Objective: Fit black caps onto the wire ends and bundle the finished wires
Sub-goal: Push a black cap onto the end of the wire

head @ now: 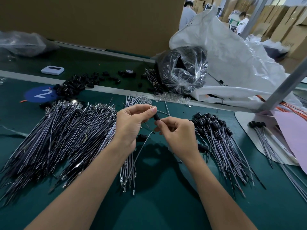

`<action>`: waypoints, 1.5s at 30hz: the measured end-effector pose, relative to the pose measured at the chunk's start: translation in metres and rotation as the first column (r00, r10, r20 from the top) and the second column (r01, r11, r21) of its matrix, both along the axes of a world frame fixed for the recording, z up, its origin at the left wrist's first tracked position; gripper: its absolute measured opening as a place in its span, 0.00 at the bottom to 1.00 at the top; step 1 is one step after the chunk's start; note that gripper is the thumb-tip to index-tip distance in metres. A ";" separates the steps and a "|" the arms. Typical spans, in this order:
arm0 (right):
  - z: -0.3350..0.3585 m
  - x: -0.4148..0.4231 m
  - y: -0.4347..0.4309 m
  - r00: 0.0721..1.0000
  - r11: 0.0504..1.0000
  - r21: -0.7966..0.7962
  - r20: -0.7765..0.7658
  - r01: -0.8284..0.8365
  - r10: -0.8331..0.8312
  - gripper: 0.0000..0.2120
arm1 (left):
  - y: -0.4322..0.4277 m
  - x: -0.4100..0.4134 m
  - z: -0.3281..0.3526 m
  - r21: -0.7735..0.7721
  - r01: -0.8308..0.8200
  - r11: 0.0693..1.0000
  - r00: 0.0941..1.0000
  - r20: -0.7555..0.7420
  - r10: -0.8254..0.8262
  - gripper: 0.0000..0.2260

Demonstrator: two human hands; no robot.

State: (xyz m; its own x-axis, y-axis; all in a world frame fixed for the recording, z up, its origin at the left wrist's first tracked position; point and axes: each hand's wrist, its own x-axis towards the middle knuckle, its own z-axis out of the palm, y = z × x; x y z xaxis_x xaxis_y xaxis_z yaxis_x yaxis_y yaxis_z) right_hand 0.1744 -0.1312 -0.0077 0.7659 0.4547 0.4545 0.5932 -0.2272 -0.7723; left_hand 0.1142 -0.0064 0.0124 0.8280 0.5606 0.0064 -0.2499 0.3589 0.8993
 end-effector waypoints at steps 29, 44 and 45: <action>0.003 0.000 0.000 0.970 0.960 0.266 -0.198 -0.083 0.139 0.05 | -0.007 0.000 -0.001 0.174 0.054 0.983 0.978 0.188 -0.087 0.13; 0.010 -0.017 0.001 0.926 0.908 0.313 -0.165 -0.278 0.340 0.09 | 0.012 -0.005 0.003 -0.123 0.165 0.979 0.969 0.206 -0.138 0.09; 0.010 -0.017 0.001 0.918 0.907 0.314 -0.186 -0.282 0.350 0.15 | 0.016 -0.005 0.003 -0.195 0.174 0.965 0.970 0.205 -0.133 0.07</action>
State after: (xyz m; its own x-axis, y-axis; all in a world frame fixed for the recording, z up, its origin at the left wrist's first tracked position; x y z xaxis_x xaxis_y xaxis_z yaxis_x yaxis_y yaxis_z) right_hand 0.1574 -0.1305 0.0023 0.7012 0.5735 0.4236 0.3939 0.1837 -0.9006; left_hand 0.1087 0.0097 0.0157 0.8992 0.4324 0.0669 -0.3350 0.5819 0.7411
